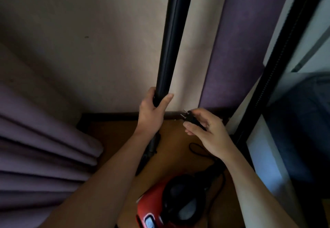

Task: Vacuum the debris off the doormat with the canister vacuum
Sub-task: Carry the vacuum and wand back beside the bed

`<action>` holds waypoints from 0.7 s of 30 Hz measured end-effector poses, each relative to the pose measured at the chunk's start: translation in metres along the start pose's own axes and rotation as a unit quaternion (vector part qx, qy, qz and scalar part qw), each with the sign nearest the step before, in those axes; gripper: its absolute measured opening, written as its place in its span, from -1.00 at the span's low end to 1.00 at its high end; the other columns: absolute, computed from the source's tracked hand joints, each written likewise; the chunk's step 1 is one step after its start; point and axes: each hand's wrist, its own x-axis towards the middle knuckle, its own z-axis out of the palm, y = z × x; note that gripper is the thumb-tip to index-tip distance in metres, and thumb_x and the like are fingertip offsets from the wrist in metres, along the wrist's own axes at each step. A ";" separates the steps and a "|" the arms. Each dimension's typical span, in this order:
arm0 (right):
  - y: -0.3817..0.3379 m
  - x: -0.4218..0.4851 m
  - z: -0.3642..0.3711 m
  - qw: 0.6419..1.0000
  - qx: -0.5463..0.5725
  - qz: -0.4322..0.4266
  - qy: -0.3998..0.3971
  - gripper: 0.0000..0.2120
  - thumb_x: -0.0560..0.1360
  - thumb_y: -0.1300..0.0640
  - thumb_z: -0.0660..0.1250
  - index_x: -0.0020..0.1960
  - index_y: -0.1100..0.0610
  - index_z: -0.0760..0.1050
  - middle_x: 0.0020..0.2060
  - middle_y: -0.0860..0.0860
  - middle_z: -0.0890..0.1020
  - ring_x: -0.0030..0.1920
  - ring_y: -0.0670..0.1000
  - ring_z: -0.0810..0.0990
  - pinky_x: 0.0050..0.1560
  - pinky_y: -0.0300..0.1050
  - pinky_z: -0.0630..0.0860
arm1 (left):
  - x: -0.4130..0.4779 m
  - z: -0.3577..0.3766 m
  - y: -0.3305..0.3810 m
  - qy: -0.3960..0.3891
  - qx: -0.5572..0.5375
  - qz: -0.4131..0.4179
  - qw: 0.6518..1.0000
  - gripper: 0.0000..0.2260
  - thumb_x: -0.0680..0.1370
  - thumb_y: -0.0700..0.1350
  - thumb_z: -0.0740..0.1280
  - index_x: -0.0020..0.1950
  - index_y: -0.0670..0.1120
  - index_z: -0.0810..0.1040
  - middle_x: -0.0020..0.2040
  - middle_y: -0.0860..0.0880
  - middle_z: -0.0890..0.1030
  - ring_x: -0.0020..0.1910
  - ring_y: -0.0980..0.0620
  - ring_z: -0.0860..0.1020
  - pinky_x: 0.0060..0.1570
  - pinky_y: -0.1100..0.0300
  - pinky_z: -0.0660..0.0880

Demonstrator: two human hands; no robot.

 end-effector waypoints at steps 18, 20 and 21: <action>0.033 -0.071 0.032 0.916 -0.286 0.029 -0.281 -0.90 0.57 0.00 0.45 0.07 -0.09 0.68 0.01 -0.20 0.66 0.09 -0.18 0.63 0.20 -0.17 0.53 | -0.083 -0.036 -0.026 0.024 -0.055 0.056 0.997 -0.78 0.60 0.04 0.37 0.15 -0.04 0.50 -0.01 -0.06 0.62 -0.02 0.08 0.61 0.01 0.33 0.54; 0.039 -0.080 0.040 0.899 -0.322 0.021 -0.297 -0.85 0.59 0.01 0.43 0.11 0.01 0.70 0.03 -0.16 0.66 0.07 -0.15 0.64 0.19 -0.07 0.55 | -0.090 -0.038 -0.027 0.008 -0.061 0.050 0.997 -0.70 0.60 0.04 0.38 0.21 -0.13 0.53 0.00 -0.10 0.64 0.00 0.02 0.62 0.06 0.18 0.58; 0.043 -0.086 0.042 0.892 -0.336 0.021 -0.303 -0.79 0.60 0.01 0.42 0.16 0.07 0.70 0.06 -0.12 0.67 0.08 -0.13 0.64 0.19 -0.04 0.56 | -0.094 -0.039 -0.027 0.006 -0.064 0.048 0.997 -0.70 0.60 0.03 0.39 0.20 -0.16 0.54 0.00 -0.15 0.64 0.00 -0.01 0.62 0.06 0.14 0.59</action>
